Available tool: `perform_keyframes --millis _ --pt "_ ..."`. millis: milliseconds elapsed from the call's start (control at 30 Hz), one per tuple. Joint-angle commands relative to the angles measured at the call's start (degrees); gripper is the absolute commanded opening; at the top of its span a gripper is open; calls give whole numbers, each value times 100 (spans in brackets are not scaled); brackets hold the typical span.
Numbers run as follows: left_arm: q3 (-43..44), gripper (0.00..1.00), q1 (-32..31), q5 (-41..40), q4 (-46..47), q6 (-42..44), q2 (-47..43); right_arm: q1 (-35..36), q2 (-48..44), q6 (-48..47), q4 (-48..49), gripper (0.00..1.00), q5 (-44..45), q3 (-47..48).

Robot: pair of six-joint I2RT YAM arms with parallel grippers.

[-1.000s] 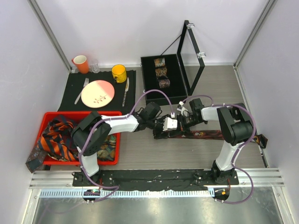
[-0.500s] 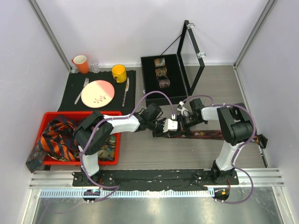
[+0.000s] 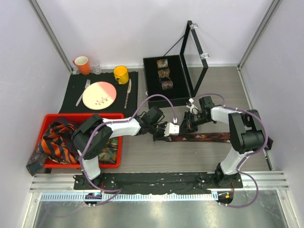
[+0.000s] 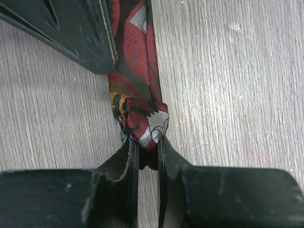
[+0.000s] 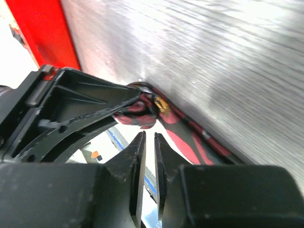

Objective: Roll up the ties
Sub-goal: Roll the tie at the center of the board.

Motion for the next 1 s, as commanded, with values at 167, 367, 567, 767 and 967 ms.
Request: perform_keyframes --millis 167,367,567,767,967 --pt "-78 1 52 -314 -329 -182 -110 26 334 -381 -329 16 718 -61" --pt "-43 1 131 -437 -66 -718 -444 52 686 -690 -444 15 1193 27" --pt "80 2 114 -656 -258 -798 -533 132 791 -725 -418 15 1396 150" --pt "221 1 -36 -1148 -680 -587 -41 245 660 -760 -435 15 1299 168" --pt "142 1 -71 -1281 -777 -525 109 290 221 -516 -445 20 668 220"
